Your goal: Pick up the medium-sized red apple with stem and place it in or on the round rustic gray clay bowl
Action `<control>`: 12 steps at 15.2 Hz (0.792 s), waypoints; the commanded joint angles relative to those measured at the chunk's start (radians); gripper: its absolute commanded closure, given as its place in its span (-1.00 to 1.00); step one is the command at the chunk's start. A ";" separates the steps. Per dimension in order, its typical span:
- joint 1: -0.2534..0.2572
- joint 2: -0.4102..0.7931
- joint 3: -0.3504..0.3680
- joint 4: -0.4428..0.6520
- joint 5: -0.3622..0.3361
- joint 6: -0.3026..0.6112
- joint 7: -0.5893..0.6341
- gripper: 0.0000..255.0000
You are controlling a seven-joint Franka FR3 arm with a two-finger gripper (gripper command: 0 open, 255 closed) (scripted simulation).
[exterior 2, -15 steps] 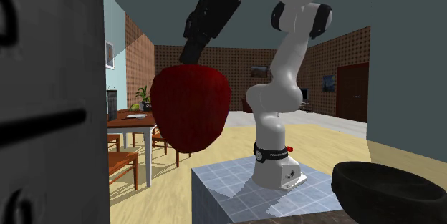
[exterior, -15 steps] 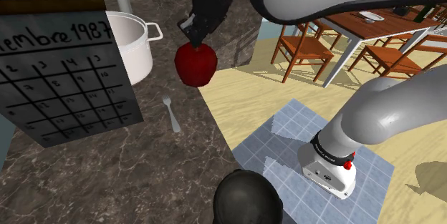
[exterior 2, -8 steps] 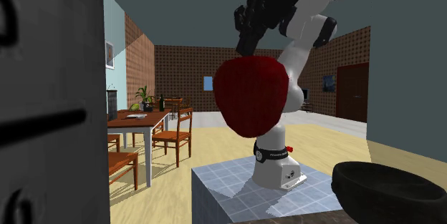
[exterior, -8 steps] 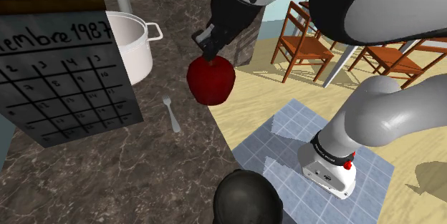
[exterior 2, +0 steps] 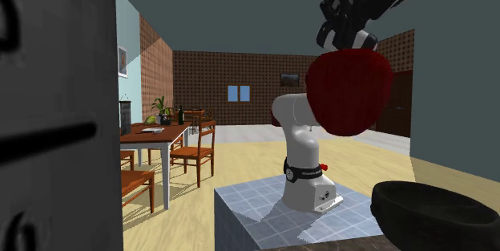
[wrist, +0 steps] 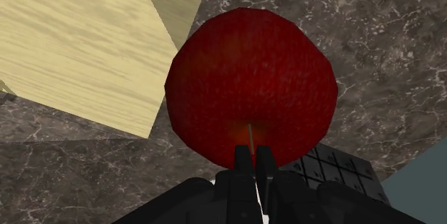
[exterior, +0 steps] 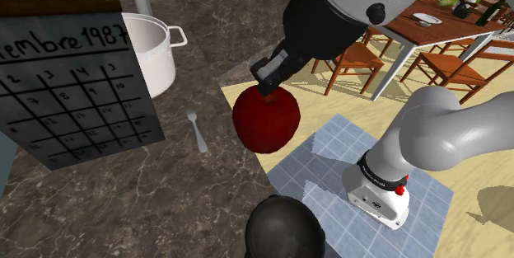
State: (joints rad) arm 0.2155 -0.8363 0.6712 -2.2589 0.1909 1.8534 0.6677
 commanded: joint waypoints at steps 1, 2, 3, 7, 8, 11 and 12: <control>0.027 -0.036 0.014 0.008 0.017 -0.045 0.032 1.00; 0.037 -0.048 0.023 0.019 0.025 -0.068 0.049 1.00; 0.047 -0.059 0.033 0.032 0.032 -0.090 0.065 1.00; 0.076 -0.091 0.075 0.093 0.060 -0.177 0.135 1.00; 0.082 -0.096 0.087 0.111 0.067 -0.198 0.154 1.00; 0.094 -0.107 0.123 0.173 0.087 -0.262 0.209 1.00; 0.095 -0.109 0.132 0.188 0.092 -0.276 0.221 1.00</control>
State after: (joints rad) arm 0.3052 -0.9395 0.7962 -2.0877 0.2773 1.5989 0.8744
